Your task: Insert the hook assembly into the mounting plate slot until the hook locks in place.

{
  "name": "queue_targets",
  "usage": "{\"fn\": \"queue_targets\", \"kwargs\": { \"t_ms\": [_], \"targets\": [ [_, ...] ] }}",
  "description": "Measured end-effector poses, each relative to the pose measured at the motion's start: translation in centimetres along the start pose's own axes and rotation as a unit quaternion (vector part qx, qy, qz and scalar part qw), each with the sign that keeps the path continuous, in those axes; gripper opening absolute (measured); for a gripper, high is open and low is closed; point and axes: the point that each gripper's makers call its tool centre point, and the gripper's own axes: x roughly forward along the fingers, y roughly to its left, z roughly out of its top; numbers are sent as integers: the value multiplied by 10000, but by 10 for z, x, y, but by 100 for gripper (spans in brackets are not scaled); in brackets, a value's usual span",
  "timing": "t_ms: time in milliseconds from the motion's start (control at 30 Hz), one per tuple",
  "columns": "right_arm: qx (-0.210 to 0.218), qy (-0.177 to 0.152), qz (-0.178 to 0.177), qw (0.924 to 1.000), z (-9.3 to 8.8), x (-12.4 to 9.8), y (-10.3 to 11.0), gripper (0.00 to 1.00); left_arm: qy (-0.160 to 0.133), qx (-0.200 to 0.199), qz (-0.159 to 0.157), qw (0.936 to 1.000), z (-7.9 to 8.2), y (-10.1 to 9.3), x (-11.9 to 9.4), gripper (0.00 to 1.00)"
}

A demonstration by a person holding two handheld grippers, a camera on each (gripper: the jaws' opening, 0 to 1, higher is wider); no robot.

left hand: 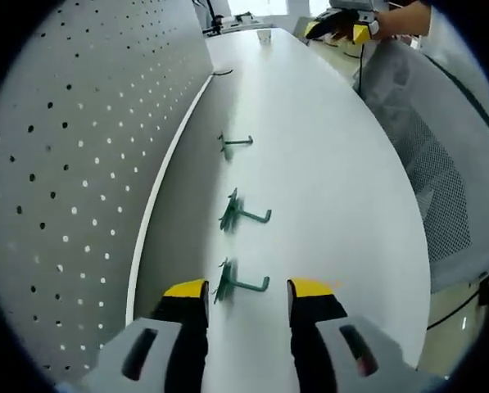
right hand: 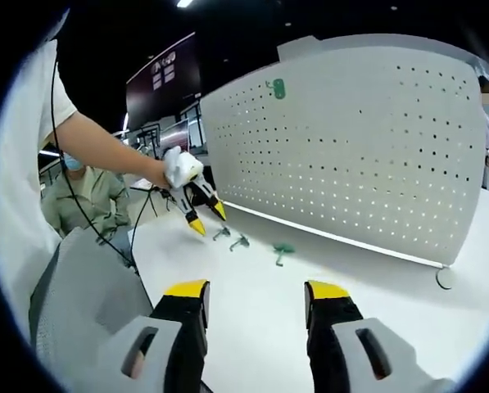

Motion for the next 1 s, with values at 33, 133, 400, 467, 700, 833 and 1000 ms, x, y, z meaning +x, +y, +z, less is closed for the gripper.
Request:
{"fn": "queue_targets", "kwargs": {
  "t_ms": [33,133,400,467,700,833,1000],
  "targets": [
    [12,-9,-8,10000,0,0,-1,44,6,0,-3,10000,0,1,1,39],
    [46,4,-15,10000,-1,-1,-2,44,14,-149,-2,9999,-3,7,3,38],
    [80,-16,-47,10000,-1,-2,-4,43,124,-103,-215,9996,-9,5,13,32],
    [123,-11,-68,9999,-2,-2,-6,43,106,-240,-264,9993,-8,6,14,31],
    [154,2,-97,9998,-1,-2,-6,42,105,-269,-369,9989,-9,8,14,28],
    [161,35,-89,9998,-3,-1,-6,42,142,-310,-473,9983,-11,7,13,27],
    [146,42,-96,9998,-3,-1,-5,41,225,-319,-577,9976,-19,3,12,27]
  ]
}}
